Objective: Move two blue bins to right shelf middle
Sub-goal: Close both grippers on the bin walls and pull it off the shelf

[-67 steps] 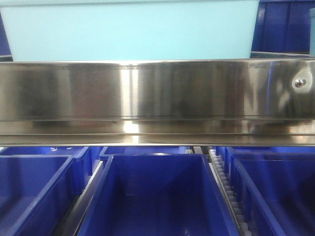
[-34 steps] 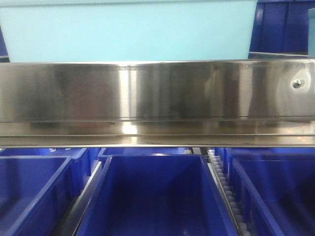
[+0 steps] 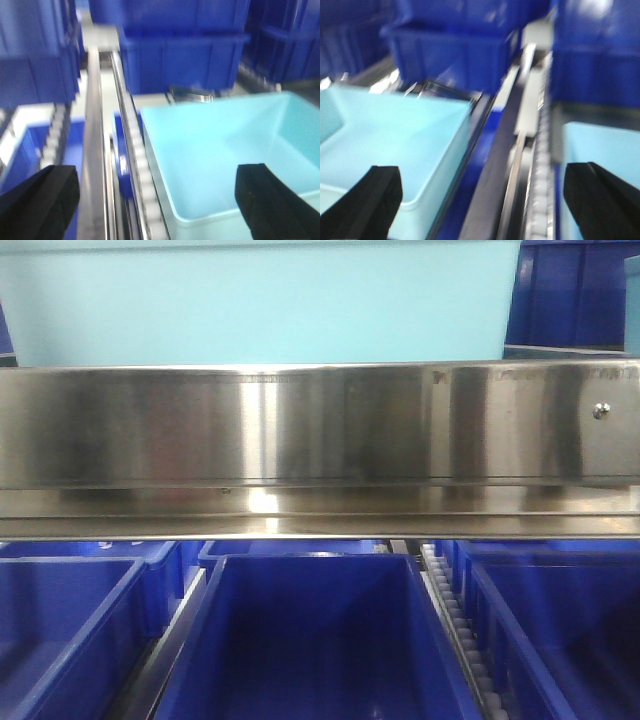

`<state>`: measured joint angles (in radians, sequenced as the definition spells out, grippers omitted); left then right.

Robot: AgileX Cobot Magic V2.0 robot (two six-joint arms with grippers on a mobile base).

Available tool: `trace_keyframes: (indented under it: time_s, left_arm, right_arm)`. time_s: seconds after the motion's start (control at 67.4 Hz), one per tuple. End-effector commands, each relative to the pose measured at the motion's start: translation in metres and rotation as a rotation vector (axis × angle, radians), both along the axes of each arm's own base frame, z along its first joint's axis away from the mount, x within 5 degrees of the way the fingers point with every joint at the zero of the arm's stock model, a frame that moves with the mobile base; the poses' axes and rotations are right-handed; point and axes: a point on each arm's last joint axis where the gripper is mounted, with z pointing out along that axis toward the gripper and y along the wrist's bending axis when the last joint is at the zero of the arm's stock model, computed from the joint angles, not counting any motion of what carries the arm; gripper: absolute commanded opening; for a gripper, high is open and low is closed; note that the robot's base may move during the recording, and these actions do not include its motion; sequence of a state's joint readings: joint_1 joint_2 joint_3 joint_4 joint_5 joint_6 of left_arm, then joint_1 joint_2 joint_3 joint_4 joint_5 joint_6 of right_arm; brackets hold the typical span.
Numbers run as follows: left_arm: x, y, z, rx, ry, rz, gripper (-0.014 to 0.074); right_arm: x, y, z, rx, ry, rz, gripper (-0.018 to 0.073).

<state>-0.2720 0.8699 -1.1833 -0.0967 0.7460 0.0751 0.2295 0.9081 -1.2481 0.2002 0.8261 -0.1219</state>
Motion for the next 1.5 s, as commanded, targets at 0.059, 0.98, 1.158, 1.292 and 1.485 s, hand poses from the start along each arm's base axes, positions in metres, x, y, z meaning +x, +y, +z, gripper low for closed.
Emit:
trace_keyframes:
  time_s: [0.059, 0.98, 1.158, 1.292, 1.485]
  left_arm:
    - [0.035, -0.013, 0.004, 0.032, 0.175, -0.023, 0.0537]
    - [0.206, -0.074, -0.084, 0.184, 0.693, -0.056, 0.0537]
    - [0.215, -0.077, -0.099, 0.196, 0.733, -0.055, 0.0509]
    - [0.217, -0.078, -0.103, 0.198, 0.741, -0.055, 0.0291]
    - [0.218, -0.078, -0.102, 0.195, 0.732, -0.054, -0.011]
  right_arm:
    - [0.043, 0.022, 0.008, -0.056, 0.16, 0.079, 0.0547]
    - [0.212, 0.112, -0.1, -0.167, 0.618, -0.062, 0.0547]
    - [0.221, 0.116, -0.118, -0.188, 0.665, -0.066, 0.0482]
    - [0.222, 0.116, -0.123, -0.199, 0.688, -0.068, 0.0223]
    - [0.221, 0.116, -0.124, -0.205, 0.702, -0.069, -0.0165]
